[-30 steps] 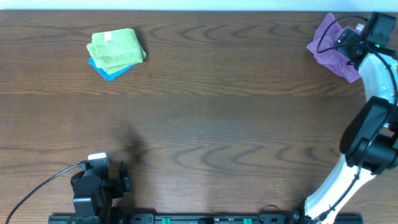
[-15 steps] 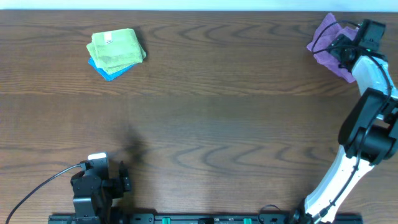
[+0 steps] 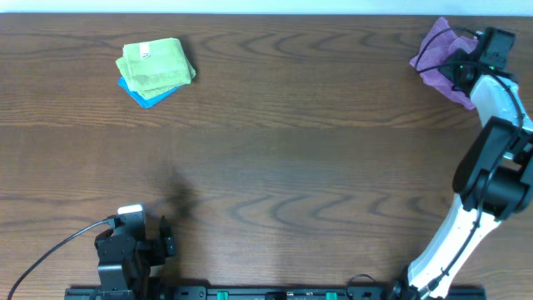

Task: Fold the cloth
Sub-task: 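Grasp the purple cloth with the right gripper and lift it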

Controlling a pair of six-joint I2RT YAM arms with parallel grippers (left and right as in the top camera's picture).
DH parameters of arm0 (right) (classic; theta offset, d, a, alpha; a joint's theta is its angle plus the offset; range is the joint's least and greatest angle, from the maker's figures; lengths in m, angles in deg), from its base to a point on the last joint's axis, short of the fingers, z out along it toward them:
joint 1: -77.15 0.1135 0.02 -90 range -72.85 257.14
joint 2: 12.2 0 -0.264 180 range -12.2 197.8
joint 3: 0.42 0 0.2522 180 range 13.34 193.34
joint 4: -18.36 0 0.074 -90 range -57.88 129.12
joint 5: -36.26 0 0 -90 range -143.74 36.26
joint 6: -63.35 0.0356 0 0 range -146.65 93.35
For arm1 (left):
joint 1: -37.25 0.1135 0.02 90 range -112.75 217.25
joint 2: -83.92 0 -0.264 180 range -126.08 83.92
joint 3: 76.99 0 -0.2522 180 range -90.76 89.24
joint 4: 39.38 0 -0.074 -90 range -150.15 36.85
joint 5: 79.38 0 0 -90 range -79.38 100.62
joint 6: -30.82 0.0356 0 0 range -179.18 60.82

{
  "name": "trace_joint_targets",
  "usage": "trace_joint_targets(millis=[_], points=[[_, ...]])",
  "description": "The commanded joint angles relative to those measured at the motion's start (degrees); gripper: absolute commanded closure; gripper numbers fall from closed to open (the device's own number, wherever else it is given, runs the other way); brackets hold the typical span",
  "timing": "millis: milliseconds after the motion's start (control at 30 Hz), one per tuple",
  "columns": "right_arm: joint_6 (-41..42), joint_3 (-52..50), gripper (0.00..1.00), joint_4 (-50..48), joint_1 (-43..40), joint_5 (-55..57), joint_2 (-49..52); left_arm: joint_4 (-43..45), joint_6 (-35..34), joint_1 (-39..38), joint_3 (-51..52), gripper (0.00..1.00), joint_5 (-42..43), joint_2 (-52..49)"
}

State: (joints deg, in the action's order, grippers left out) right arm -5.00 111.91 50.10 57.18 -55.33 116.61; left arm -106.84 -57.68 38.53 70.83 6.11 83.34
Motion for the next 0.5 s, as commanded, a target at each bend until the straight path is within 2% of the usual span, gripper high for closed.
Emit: trace_joint_targets(millis=[0,467], points=[[-6.1,1.3,0.99,2.4,1.3,-0.4,-7.9,-2.8,0.2,0.0,1.0,0.05,-1.0,0.4],[-22.5,1.3,0.99,30.8,10.6,-0.4,-24.9,-2.8,0.2,0.0,1.0,0.05,-1.0,0.4]])
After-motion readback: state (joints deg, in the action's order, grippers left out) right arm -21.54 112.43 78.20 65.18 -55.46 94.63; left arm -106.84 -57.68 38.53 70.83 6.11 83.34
